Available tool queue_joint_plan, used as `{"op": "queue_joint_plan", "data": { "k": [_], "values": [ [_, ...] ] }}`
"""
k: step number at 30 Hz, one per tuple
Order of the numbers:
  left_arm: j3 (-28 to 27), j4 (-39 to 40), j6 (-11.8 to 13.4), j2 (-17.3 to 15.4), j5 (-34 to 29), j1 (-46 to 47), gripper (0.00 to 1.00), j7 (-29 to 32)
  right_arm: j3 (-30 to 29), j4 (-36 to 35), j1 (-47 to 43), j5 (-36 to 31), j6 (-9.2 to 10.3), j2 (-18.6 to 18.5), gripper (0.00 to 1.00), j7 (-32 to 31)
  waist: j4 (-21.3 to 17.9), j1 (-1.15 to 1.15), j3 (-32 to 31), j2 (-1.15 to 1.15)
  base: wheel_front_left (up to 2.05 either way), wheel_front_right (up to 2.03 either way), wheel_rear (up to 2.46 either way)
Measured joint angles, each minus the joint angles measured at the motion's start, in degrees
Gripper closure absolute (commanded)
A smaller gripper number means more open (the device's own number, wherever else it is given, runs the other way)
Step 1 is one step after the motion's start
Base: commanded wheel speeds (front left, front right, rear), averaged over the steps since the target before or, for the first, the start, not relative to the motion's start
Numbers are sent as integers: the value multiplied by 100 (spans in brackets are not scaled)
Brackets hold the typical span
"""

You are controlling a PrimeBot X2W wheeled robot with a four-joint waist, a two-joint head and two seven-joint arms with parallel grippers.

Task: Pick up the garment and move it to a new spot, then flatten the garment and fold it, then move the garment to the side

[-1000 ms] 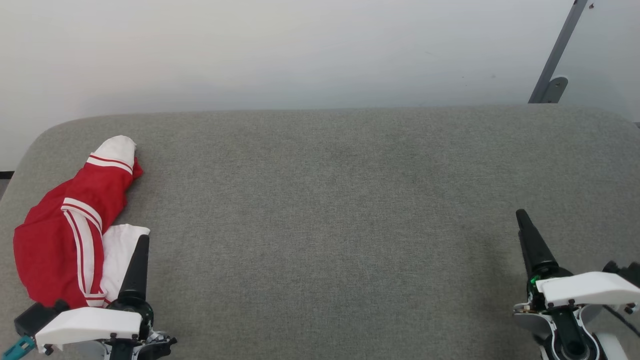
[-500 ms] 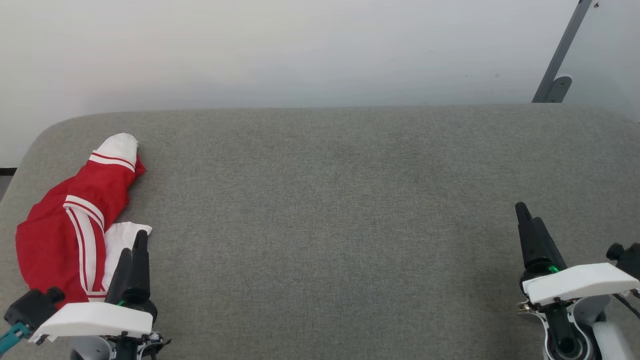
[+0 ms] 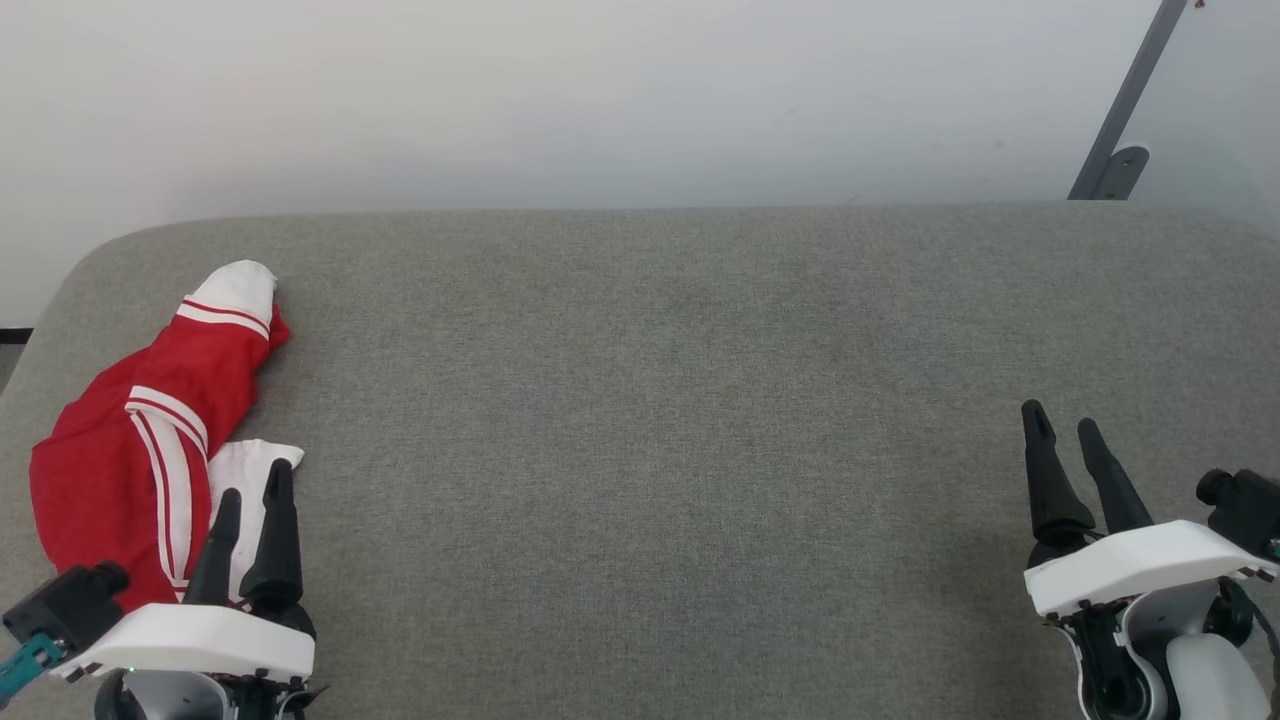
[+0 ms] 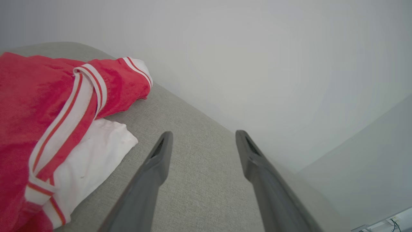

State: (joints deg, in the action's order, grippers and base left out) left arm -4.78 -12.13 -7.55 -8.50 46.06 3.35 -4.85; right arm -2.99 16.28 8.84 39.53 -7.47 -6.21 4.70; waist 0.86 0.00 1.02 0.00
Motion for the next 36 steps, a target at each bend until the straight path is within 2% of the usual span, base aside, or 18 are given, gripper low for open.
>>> {"op": "queue_joint_plan", "data": {
  "k": [19,36],
  "values": [
    [73,92,0,-162,-1397,-32,0,-326,-227,-54,104,-1523,-1,35,0,338,-5,0,67,0,0,0,0],
    [169,51,0,-342,-2083,-130,0,-563,-261,35,125,-2397,-1,-5,0,577,6,0,143,0,0,0,0]
  ]
}}
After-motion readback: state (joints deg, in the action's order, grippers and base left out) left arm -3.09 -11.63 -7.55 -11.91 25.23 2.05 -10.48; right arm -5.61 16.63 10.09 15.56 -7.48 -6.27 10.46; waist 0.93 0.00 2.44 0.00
